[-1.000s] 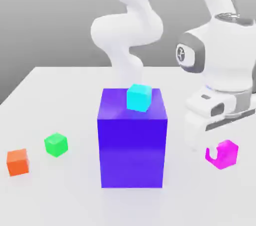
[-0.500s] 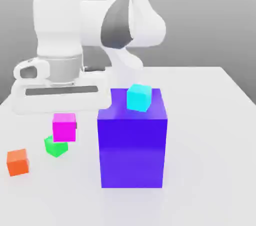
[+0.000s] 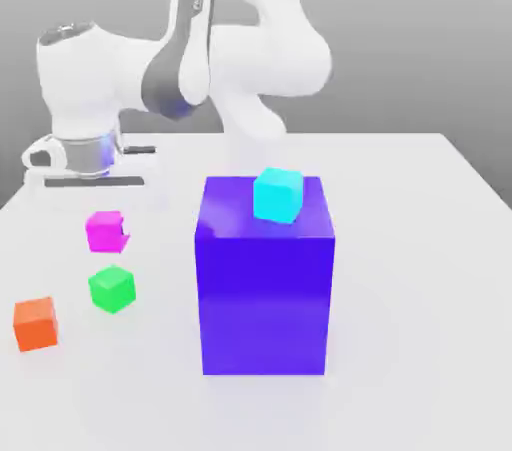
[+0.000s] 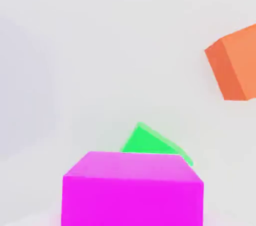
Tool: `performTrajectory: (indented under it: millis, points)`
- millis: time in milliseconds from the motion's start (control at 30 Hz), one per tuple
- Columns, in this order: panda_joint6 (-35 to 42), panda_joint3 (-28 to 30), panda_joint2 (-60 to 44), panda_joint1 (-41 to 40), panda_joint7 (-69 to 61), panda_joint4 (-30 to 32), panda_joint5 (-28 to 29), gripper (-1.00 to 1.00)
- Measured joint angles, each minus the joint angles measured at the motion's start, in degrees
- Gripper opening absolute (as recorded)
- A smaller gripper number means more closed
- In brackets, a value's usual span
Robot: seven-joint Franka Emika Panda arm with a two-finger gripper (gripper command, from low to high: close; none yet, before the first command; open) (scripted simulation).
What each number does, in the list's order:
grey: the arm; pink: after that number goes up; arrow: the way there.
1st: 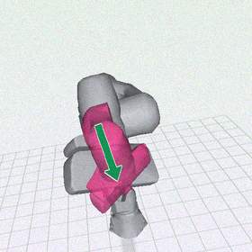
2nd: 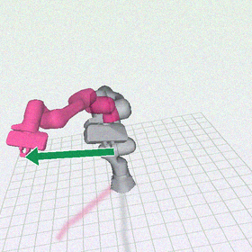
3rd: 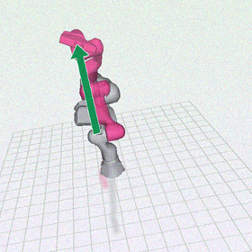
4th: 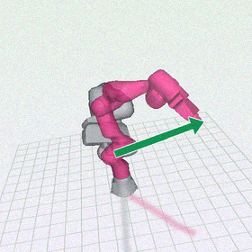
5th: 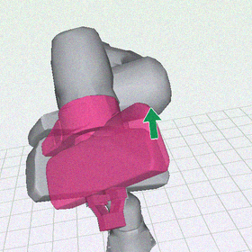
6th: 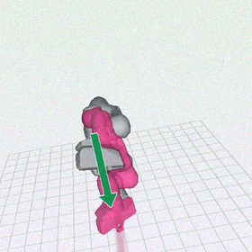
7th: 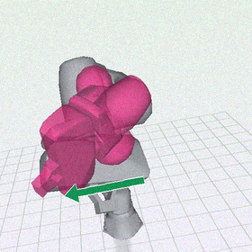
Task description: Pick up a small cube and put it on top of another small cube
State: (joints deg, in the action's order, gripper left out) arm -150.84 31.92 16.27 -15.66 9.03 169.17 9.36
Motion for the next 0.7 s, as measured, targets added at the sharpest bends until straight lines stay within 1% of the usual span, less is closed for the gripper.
performTrajectory:
  millis: [200,433,600,700]
  points:
    - [-1.03,3.11,-3.49,6.09,-6.1,-0.78,-9.05,-1.0]
    - [-5.34,5.64,-8.62,10.98,-12.08,-1.25,-18.03,-1.0]
    - [-10.13,6.41,-12.56,12.59,-15.05,-1.1,-22.42,-1.0]
    - [-13.62,6.52,-14.82,12.48,-15.43,-0.73,-22.99,-1.0]
